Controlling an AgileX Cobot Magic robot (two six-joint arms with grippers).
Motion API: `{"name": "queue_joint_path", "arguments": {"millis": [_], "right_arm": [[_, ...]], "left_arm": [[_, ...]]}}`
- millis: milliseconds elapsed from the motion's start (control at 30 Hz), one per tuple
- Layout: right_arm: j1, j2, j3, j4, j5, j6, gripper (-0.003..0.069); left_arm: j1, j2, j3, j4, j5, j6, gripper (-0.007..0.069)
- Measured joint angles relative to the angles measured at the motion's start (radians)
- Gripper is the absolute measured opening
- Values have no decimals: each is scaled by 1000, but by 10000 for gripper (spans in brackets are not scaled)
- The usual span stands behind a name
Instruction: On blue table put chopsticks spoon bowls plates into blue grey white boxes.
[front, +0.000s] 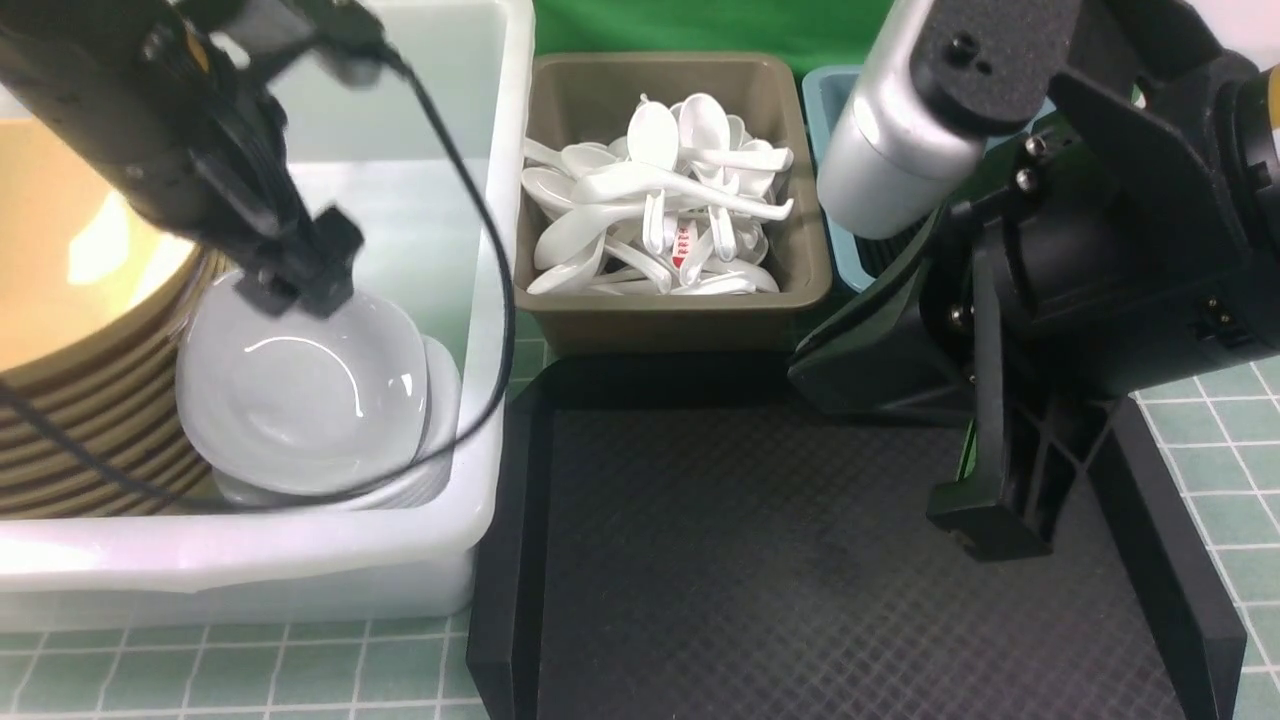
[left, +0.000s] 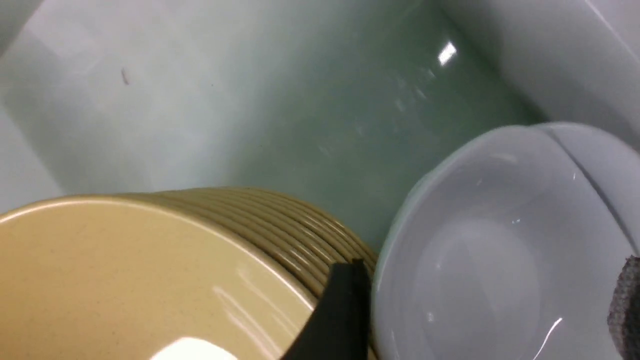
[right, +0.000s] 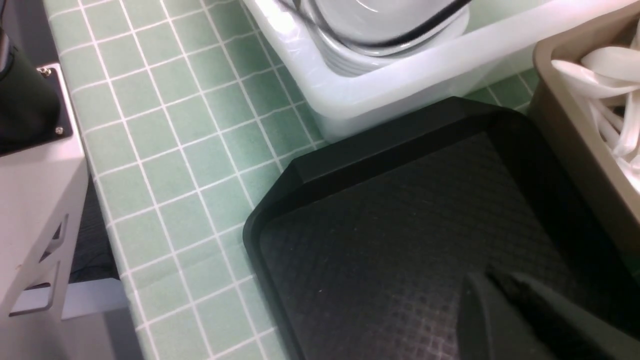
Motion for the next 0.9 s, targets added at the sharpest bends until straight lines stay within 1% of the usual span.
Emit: {"name": "queue_joint_path", "arguments": {"millis": [133, 167, 233, 300, 367, 467, 533, 567, 633, 667, 700, 800, 833, 900], "right_arm": [[0, 0, 0, 0, 0, 0, 55], [0, 0, 0, 0, 0, 0, 55], [0, 0, 0, 0, 0, 0, 55], [0, 0, 0, 0, 2, 0, 55], [0, 0, 0, 0, 9, 0, 55], [0, 0, 0, -1, 17, 0, 55], [0, 0, 0, -1, 19, -1, 55], [0, 0, 0, -1, 18, -1, 55], [0, 0, 0, -1, 14, -2, 55], [0, 0, 0, -6, 6, -2, 55], [0, 0, 0, -6, 5, -2, 55], [0, 0, 0, -15, -16, -2, 55], [0, 0, 0, -16, -16, -2, 55], [0, 0, 0, -17, -23, -9, 55]], "left_arm": [[-1, 0, -71, 45, 41, -158, 562], [-1, 0, -79, 69, 59, -199, 532], [-1, -3, -80, 91, 75, -246, 470], [-1, -16, -66, 97, 81, -273, 385], [-1, -49, -27, 69, 81, -293, 281], [-1, -129, 71, 15, 80, -322, 96], [-1, -196, 151, -6, 82, -345, 31], [-1, -243, 205, -13, 82, -366, 11], [-1, -290, 255, -19, 76, -393, 0], [-1, -363, 327, -23, 46, -440, -7], [-1, -363, 327, -23, 46, -440, -7], [-1, -446, 420, -24, 0, -514, -5], [-1, -447, 424, -25, -1, -517, -3], [-1, -447, 456, -26, -8, -547, 24]]}}
